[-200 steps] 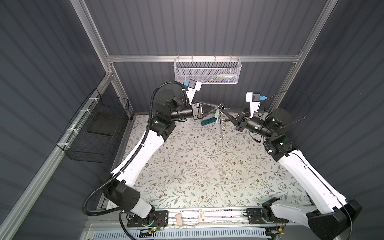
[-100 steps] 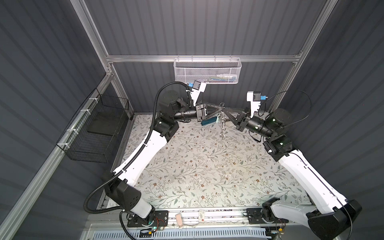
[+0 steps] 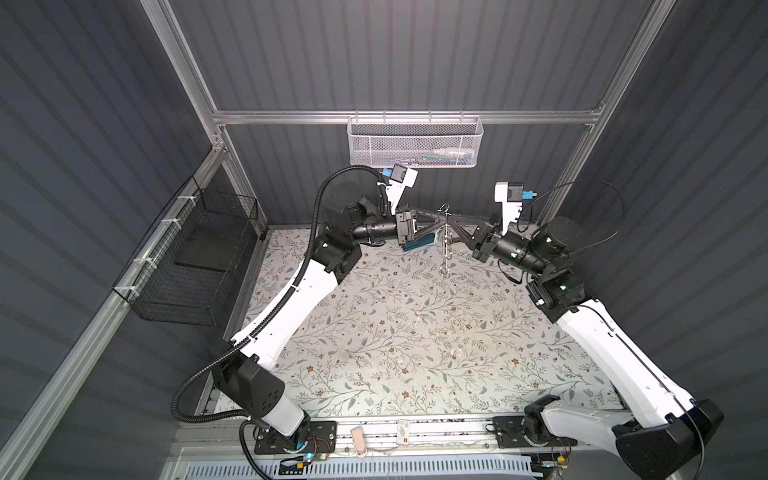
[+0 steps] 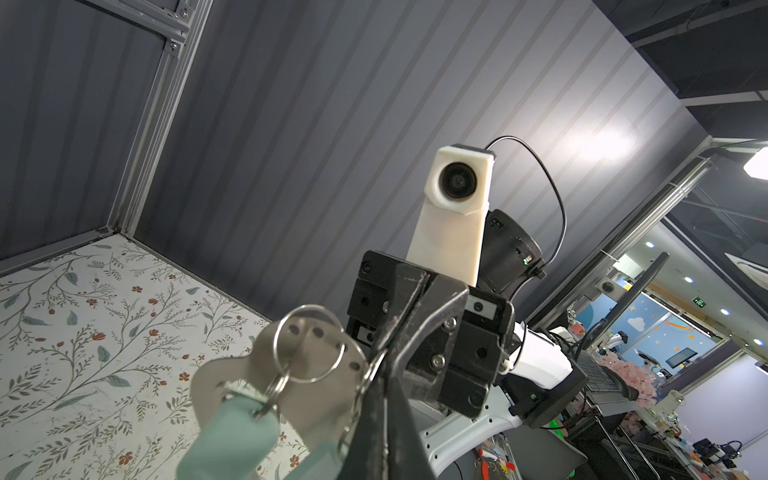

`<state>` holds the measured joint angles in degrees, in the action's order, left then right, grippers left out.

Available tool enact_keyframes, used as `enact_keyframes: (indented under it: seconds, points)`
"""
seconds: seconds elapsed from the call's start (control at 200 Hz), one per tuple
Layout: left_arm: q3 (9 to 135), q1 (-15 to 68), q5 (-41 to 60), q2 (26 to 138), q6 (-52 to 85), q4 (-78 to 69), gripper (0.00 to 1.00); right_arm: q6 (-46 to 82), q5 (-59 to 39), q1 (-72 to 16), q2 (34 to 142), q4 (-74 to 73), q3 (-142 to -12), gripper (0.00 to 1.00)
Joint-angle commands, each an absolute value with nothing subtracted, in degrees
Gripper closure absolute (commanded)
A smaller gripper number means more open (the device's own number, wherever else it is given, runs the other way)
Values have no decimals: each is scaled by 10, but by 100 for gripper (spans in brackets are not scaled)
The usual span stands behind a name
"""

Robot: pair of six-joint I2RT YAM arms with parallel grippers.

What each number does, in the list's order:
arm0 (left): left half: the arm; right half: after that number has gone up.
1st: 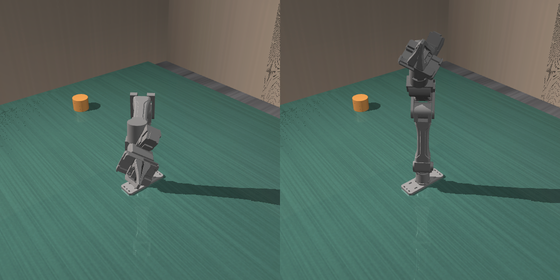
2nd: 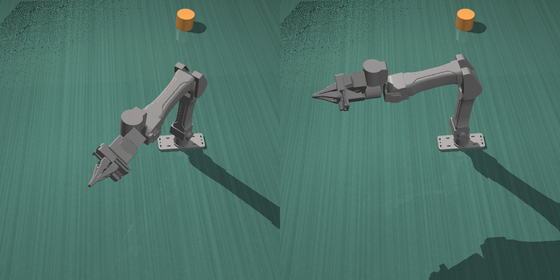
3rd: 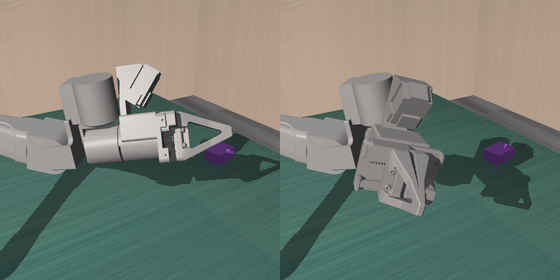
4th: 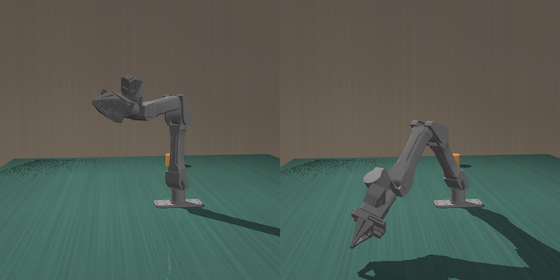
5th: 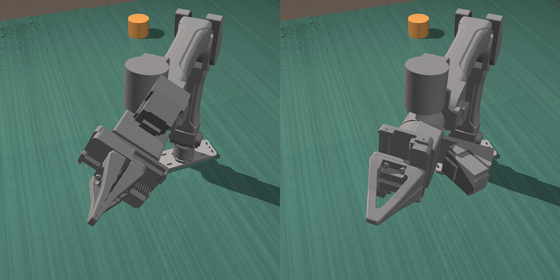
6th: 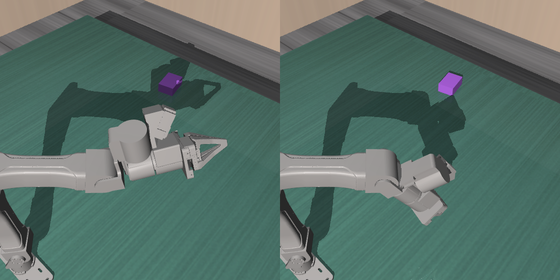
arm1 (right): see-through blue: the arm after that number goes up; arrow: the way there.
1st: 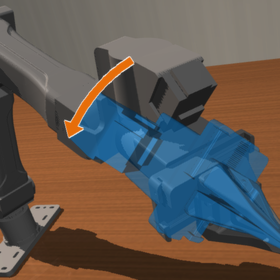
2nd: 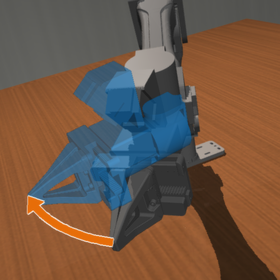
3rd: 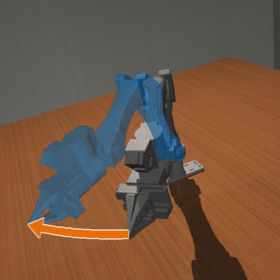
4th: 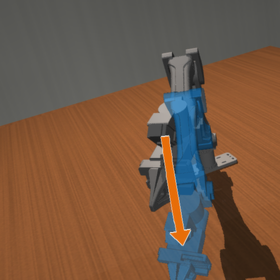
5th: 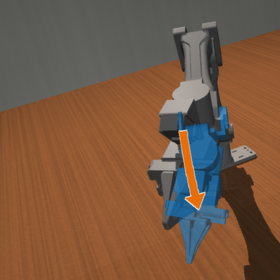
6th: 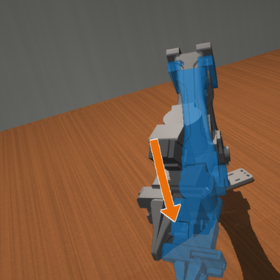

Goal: Put the keys on the keyring

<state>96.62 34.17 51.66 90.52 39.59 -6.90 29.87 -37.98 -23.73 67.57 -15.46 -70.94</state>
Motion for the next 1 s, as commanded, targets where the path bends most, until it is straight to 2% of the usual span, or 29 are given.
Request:
enact_keyframes:
  seconds: [0.0,0.155,0.335,0.51,0.66,0.7,0.911,0.966,0.996]
  points:
    - [962,344,523,909,392,-82,100,307,-391,-241,676,-187,-713,99]
    - [961,344,524,907,392,-87,100,305,-391,-241,676,-186,-711,98]
    - [975,344,528,908,351,-33,100,304,-397,-233,672,-161,-711,91]
    - [997,341,534,906,279,66,100,304,-423,-210,657,-113,-708,79]
    - [996,336,529,903,248,103,100,278,-430,-199,645,-42,-714,82]
    - [989,333,528,903,247,101,100,271,-431,-199,645,-22,-716,85]
    - [936,298,487,885,248,114,100,248,-417,-197,629,46,-679,82]
    - [903,292,460,868,244,116,88,239,-406,-198,622,66,-663,76]
    - [886,288,446,861,242,117,84,233,-402,-198,620,71,-654,76]
